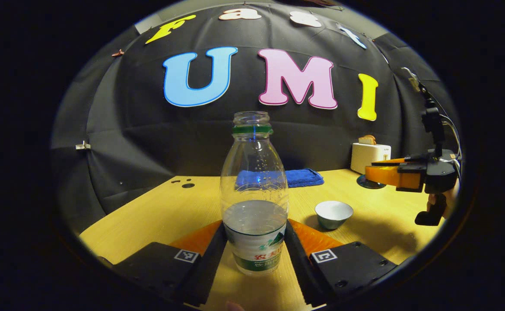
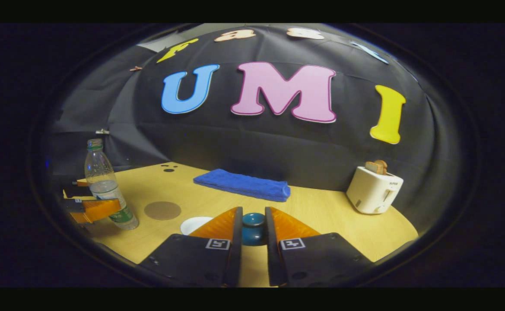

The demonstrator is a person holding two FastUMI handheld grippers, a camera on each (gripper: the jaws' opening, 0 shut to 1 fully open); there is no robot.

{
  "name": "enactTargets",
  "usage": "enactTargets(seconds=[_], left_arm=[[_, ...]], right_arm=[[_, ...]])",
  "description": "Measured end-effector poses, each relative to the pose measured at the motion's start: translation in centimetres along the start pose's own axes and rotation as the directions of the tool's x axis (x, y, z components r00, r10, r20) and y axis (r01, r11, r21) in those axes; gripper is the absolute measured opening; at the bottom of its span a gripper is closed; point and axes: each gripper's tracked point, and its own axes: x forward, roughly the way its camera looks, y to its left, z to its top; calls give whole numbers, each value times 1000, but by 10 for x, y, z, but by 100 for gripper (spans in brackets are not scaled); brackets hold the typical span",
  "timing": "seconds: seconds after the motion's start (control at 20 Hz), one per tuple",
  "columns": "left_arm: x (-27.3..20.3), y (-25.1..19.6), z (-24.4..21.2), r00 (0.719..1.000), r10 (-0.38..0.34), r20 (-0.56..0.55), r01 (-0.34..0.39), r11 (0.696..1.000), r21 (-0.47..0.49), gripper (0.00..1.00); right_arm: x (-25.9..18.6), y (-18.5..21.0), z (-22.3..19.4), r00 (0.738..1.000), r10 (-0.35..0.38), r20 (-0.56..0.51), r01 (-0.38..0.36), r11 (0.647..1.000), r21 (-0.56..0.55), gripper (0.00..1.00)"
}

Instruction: Open the teacup lid with one hand, grasp the water bottle and pour water into the teacup with the other hand; after pouring, place the water bottle on the coaster and then close the teacup lid.

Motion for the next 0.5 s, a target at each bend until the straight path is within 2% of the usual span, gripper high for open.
enactTargets(seconds=[0.05,0.15,0.3,0.4,0.5], left_arm=[[2,2,0,1000,7,-8,-7,1000,13,78],[6,6,3,1000,28,-13,-27,998,61,77],[14,12,12,997,73,-7,-70,978,195,76],[21,15,19,994,105,-2,-99,942,322,76],[31,12,22,992,123,-4,-107,884,456,76]], right_arm=[[-3,-6,-1,1000,-9,0,9,1000,1,28],[-8,-20,-4,1000,-27,-3,27,1000,-2,28],[-14,-39,-7,999,-50,-9,50,999,5,27],[-20,-54,-11,998,-66,-12,66,998,1,28],[-25,-68,-14,997,-78,-14,78,997,7,28]])
